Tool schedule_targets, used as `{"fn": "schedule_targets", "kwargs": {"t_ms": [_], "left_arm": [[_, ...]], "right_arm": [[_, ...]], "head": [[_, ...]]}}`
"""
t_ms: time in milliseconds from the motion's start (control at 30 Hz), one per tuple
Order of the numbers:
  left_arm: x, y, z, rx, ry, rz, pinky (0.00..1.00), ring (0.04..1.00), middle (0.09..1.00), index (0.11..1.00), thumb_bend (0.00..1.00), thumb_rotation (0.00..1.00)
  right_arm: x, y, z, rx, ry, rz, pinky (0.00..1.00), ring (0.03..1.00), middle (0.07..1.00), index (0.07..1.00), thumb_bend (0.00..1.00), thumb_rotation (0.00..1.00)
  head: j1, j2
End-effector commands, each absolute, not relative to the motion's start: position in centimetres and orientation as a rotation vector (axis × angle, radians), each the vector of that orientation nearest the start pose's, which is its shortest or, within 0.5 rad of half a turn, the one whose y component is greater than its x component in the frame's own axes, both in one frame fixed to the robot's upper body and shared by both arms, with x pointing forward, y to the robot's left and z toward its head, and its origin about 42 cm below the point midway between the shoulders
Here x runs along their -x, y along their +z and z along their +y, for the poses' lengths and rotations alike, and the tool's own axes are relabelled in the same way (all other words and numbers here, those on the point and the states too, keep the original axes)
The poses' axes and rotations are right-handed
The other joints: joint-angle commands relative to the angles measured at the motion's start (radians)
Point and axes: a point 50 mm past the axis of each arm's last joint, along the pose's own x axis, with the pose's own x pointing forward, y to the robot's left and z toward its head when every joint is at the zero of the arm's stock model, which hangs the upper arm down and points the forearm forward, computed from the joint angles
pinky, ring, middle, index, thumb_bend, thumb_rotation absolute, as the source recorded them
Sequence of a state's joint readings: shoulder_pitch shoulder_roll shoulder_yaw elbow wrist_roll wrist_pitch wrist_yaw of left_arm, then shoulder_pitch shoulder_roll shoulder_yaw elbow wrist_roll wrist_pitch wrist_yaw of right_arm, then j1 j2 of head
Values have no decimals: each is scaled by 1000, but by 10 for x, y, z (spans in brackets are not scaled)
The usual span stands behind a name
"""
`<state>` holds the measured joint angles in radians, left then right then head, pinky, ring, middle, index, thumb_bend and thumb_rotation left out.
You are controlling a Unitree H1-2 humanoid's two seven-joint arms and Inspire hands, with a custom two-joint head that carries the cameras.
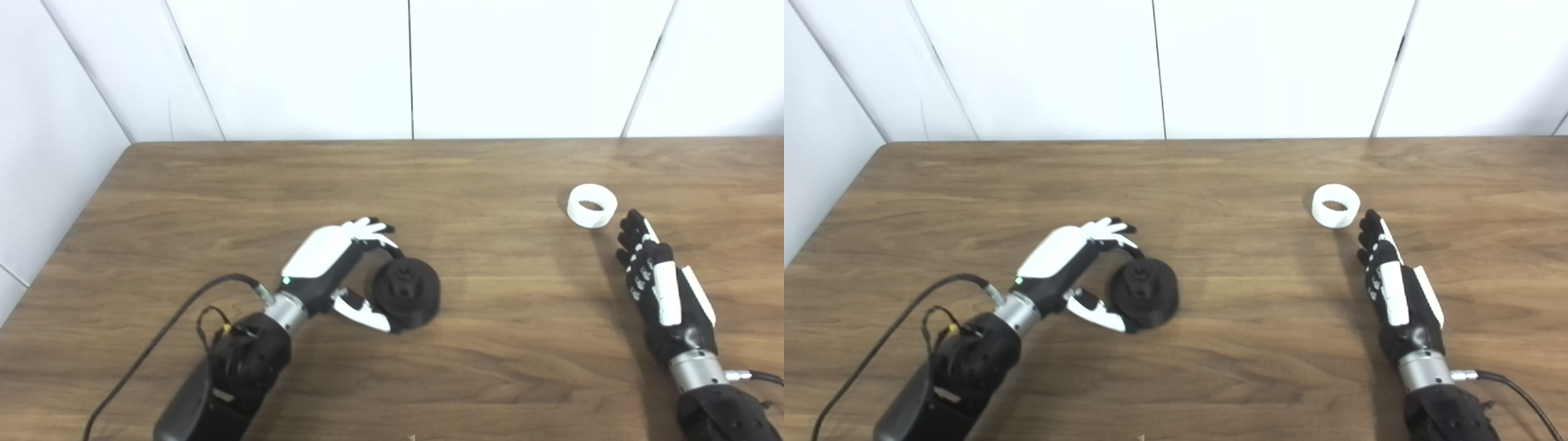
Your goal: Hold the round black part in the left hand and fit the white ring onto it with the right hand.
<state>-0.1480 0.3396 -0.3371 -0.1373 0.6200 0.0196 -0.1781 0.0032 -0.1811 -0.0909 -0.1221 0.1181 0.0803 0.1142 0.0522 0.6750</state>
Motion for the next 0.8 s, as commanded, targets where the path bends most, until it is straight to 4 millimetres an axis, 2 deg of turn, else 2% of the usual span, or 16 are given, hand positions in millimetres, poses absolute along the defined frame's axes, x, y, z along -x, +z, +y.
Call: {"fn": "schedule_targets", "kwargs": {"t_ms": [0, 133, 300, 567, 767], "left_arm": [[-304, 159, 196, -999, -471, -308, 982, 966, 901, 612, 849, 293], [-295, 155, 181, -989, -495, -333, 987, 966, 903, 608, 850, 277], [-287, 151, 175, -974, -514, -318, 1000, 979, 913, 613, 846, 269], [-281, 151, 177, -961, -512, -322, 1000, 979, 914, 608, 843, 252], [-281, 151, 180, -960, -508, -318, 997, 979, 912, 602, 844, 243]], "right_arm": [[-288, 143, -281, 66, 48, -90, 1000, 1000, 990, 1000, 761, 1000], [-289, 146, -279, 66, 46, -93, 1000, 999, 986, 1000, 759, 1000], [-291, 150, -281, 78, 43, -102, 1000, 994, 981, 1000, 766, 1000], [-293, 158, -288, 101, 26, -103, 1000, 992, 979, 1000, 764, 1000], [-307, 176, -298, 124, 2, -149, 1000, 987, 972, 986, 734, 988]], "head": [[-1, 1], [-13, 4], [-15, 10], [-16, 21], [-18, 23]]}}
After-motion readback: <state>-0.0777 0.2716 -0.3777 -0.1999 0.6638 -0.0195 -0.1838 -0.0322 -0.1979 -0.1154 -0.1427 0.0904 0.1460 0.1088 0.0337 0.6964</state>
